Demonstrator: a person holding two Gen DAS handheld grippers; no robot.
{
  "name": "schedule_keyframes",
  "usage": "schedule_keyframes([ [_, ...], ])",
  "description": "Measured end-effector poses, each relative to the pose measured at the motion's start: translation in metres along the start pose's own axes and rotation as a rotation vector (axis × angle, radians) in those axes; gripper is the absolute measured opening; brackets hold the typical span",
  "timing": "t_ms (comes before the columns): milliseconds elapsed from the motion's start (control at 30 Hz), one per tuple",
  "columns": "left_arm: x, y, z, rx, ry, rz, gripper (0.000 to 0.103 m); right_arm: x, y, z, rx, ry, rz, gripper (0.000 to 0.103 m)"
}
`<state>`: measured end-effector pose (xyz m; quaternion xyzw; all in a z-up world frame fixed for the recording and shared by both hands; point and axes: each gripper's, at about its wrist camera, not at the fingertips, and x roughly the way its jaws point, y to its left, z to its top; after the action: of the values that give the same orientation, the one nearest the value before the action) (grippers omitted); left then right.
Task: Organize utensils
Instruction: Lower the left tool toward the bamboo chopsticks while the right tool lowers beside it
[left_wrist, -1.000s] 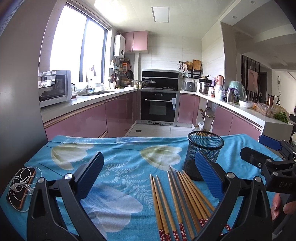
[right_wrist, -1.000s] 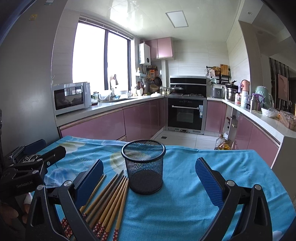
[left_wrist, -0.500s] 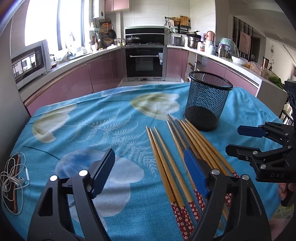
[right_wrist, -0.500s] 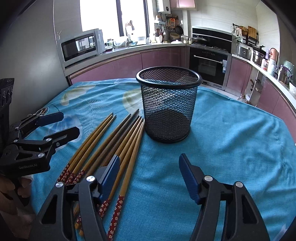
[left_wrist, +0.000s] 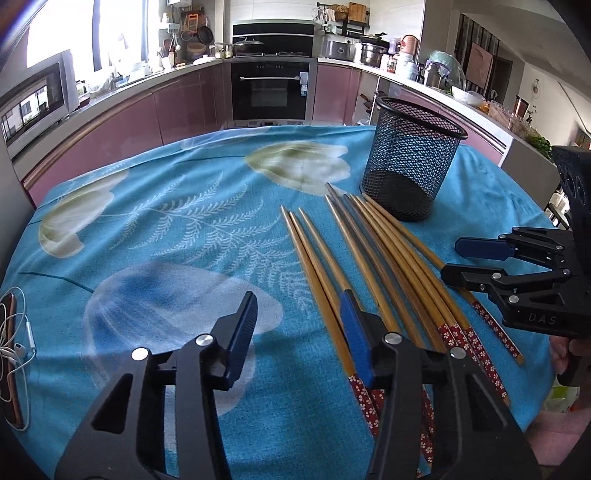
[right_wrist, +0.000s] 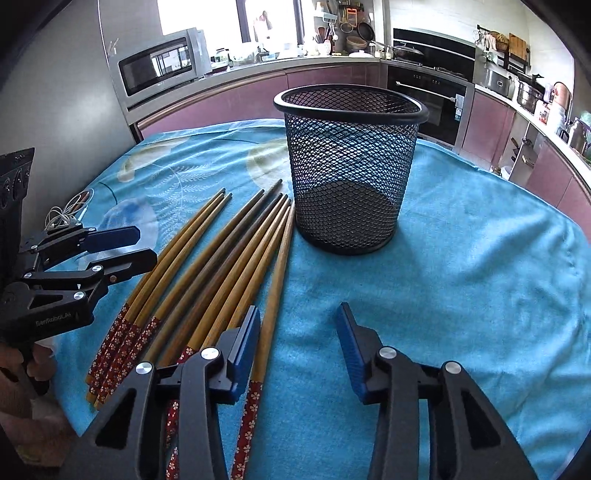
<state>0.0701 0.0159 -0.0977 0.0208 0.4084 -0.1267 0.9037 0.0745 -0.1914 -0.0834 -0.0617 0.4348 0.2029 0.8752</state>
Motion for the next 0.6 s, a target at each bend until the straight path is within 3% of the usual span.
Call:
schedule_keyframes([
  [433,0.015,-0.010,0.010,0.049,0.060,0.033,0.040,0.008,0.007,0.010,-0.049,0.018,-0.028,0.036],
  [600,0.021,-0.008,0.019,0.017,0.073,0.006,0.018,0.011,0.006,0.015,-0.042,0.024,0.002,0.022],
])
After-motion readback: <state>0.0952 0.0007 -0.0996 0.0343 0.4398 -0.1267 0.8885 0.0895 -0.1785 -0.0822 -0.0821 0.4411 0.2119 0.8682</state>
